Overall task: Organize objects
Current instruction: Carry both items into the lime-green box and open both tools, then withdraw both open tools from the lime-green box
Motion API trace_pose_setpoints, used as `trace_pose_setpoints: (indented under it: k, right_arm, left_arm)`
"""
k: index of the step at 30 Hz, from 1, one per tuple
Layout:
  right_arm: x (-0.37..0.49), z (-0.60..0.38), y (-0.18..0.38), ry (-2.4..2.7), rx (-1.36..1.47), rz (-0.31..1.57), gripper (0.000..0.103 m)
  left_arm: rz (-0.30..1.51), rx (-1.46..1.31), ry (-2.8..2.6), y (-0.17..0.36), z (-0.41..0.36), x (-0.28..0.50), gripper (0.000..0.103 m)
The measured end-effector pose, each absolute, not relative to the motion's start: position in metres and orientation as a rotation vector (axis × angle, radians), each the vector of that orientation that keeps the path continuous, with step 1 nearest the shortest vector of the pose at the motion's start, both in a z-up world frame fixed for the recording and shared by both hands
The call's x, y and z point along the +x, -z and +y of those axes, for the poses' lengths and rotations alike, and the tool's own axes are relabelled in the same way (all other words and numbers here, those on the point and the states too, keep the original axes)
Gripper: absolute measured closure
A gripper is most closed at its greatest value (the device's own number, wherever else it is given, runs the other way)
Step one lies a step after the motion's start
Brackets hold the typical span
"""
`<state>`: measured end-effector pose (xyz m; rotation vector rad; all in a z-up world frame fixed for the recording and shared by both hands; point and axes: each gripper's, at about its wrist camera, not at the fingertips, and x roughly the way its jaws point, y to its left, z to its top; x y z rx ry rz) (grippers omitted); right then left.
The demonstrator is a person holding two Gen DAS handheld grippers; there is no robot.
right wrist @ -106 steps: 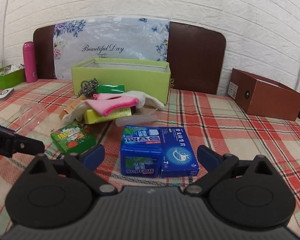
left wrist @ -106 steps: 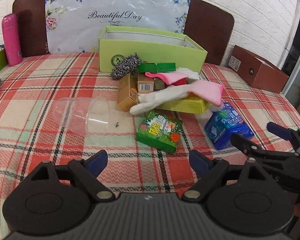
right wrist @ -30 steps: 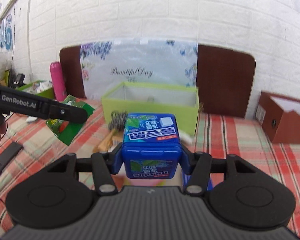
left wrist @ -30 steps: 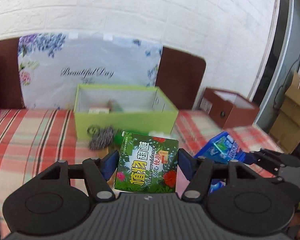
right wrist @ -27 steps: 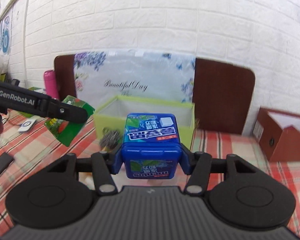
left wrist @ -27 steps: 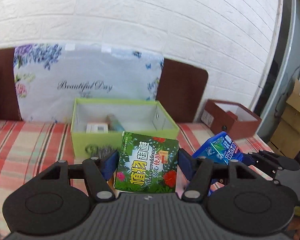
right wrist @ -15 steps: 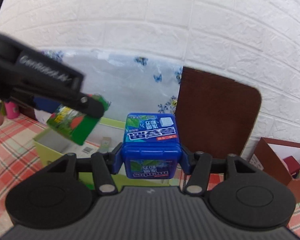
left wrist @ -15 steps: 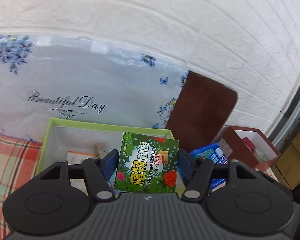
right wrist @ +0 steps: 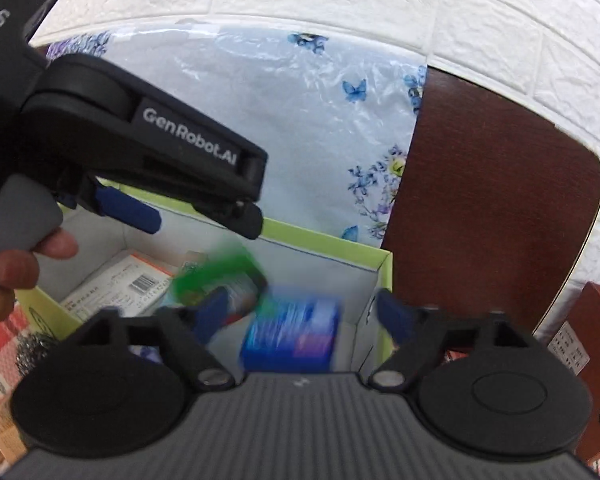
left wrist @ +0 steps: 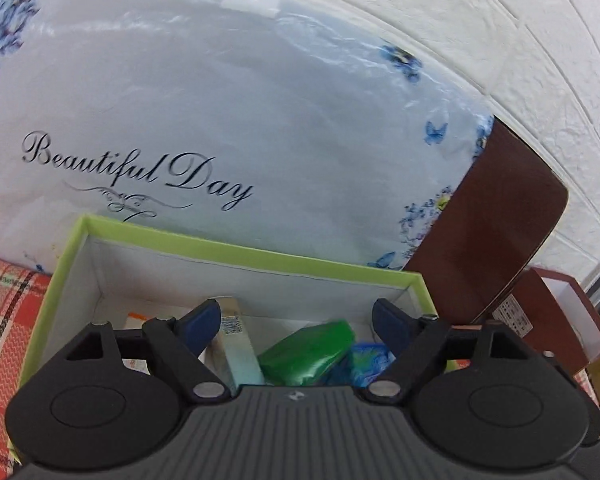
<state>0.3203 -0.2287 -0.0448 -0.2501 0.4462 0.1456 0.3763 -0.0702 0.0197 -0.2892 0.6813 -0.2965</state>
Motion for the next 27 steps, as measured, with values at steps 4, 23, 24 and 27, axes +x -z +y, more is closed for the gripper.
trace_pose_setpoints:
  k: [4,23,24,27]
  right_arm:
    - [0.302,-0.236,0.030,-0.130,-0.271,0.383,0.000]
    - [0.086,-0.258,-0.053,-0.092,-0.125,0.191,0.000]
    - [0.076,-0.258,-0.051,-0.095,-0.121,0.193,0.000]
    - [0.051,-0.258,-0.039,-0.095,-0.095,0.204,0.000]
  left_arm:
    - [0.630,-0.279,0.289,-0.033,-0.058,0.356,0.017]
    - [0.499,-0.164,0.318,-0.094,-0.023,0.139,0.015]
    - [0.499,-0.165,0.313,-0.090,-0.021,0.131,0.015]
    - [0.527,-0.166,0.305,-0.076,-0.013,0.111,0.015]
